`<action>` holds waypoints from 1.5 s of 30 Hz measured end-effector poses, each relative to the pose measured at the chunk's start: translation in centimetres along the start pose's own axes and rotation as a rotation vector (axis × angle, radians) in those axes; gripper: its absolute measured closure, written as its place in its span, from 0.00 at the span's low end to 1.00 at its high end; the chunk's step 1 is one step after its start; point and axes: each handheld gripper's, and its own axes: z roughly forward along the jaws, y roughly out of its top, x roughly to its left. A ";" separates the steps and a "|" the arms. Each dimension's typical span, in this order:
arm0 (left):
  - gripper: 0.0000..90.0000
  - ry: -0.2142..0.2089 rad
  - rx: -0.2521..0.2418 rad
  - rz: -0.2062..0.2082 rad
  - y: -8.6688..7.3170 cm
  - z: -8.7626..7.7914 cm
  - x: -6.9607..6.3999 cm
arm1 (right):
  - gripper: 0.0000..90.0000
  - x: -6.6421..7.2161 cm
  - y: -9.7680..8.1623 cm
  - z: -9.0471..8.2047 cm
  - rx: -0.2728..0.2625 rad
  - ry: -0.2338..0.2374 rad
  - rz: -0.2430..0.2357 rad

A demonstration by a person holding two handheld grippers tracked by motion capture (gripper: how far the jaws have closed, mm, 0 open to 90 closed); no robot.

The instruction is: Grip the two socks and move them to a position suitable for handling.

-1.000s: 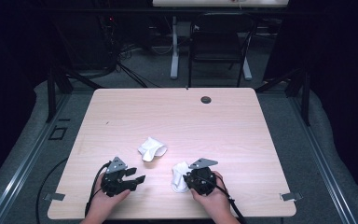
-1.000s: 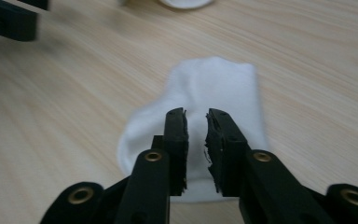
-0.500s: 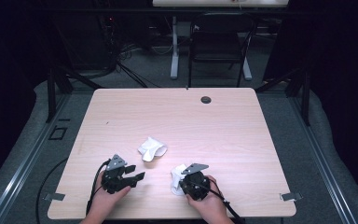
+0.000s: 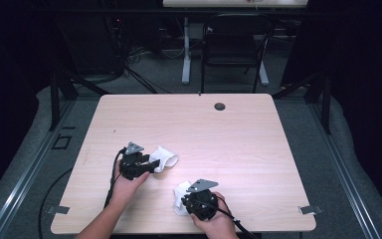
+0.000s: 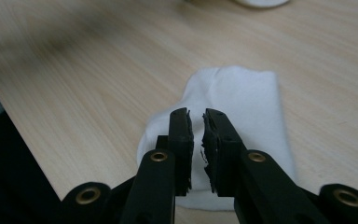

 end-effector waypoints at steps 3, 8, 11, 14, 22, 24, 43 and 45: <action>0.52 0.015 0.013 0.003 0.8 1.6 -0.3 | 0.90 -1.0 0.2 -1.4 -0.044 -0.010 0.024; 0.70 0.025 0.060 0.000 1.2 3.4 -0.3 | 0.91 -2.4 0.1 -2.0 -0.056 -0.035 0.048; 0.79 0.028 0.075 0.008 1.0 4.1 -0.5 | 0.91 -2.9 0.0 -1.9 -0.056 -0.047 0.062; 0.88 0.031 0.090 0.024 0.7 4.6 -0.5 | 0.91 -3.5 -0.3 -1.5 -0.027 -0.048 0.073; 0.98 -0.010 0.091 0.046 0.6 4.9 -0.9 | 0.91 -3.3 -0.9 0.1 0.043 -0.042 0.048; 0.98 -0.027 0.090 0.052 0.5 5.0 -1.1 | 0.91 -3.1 -1.1 0.4 0.079 -0.031 0.043; 0.94 -0.136 0.090 0.093 0.4 5.7 -3.6 | 0.89 -0.4 -1.0 1.4 0.067 0.010 0.046; 0.90 -0.137 0.083 0.101 0.4 5.5 -3.6 | 0.89 -0.4 -0.9 1.5 0.066 0.008 0.044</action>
